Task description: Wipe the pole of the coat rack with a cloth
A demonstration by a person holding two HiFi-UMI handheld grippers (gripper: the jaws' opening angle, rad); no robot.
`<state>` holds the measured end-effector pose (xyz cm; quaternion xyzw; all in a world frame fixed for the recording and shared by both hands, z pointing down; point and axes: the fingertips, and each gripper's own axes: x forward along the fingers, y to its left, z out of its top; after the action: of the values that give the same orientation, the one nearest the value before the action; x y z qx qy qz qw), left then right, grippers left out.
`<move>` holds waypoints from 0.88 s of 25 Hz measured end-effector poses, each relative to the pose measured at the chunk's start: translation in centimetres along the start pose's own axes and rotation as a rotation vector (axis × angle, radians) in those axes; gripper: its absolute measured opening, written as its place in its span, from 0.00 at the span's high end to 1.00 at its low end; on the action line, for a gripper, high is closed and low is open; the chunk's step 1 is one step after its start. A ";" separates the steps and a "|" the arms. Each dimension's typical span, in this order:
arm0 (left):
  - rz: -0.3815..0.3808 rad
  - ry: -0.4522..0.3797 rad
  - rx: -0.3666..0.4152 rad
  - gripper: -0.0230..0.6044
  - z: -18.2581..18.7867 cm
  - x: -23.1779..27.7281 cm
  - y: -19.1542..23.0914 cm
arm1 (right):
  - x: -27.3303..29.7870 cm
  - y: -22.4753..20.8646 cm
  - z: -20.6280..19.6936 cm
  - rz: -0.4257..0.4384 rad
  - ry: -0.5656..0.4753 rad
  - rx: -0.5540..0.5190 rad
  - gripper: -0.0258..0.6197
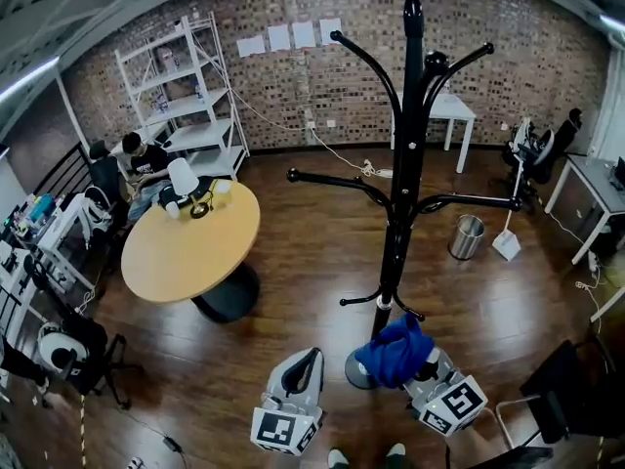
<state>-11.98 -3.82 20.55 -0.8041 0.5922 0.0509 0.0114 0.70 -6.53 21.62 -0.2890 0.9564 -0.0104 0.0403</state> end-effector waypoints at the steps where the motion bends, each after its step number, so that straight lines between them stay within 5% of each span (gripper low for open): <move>1: 0.006 0.001 0.008 0.96 0.1 -0.4 -0.3 | -1.0 -0.1 0.5 -0.031 -0.003 -0.001 0.80; 8: -0.085 -0.040 0.021 0.96 3.9 -4.3 -4.8 | -7.7 1.6 4.1 -0.182 -0.012 -0.012 0.81; 18: -0.128 -0.065 0.015 0.96 8.5 -9.0 -15.4 | -17.9 5.6 8.8 -0.159 -0.070 -0.014 0.80; 22: -0.105 -0.082 0.021 0.96 7.3 -11.5 -18.3 | -21.7 6.4 7.3 -0.143 -0.082 0.006 0.81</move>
<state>1.58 13.19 13.63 -0.8312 0.5486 0.0768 0.0469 15.81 10.85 15.65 -0.3568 0.9308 -0.0044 0.0796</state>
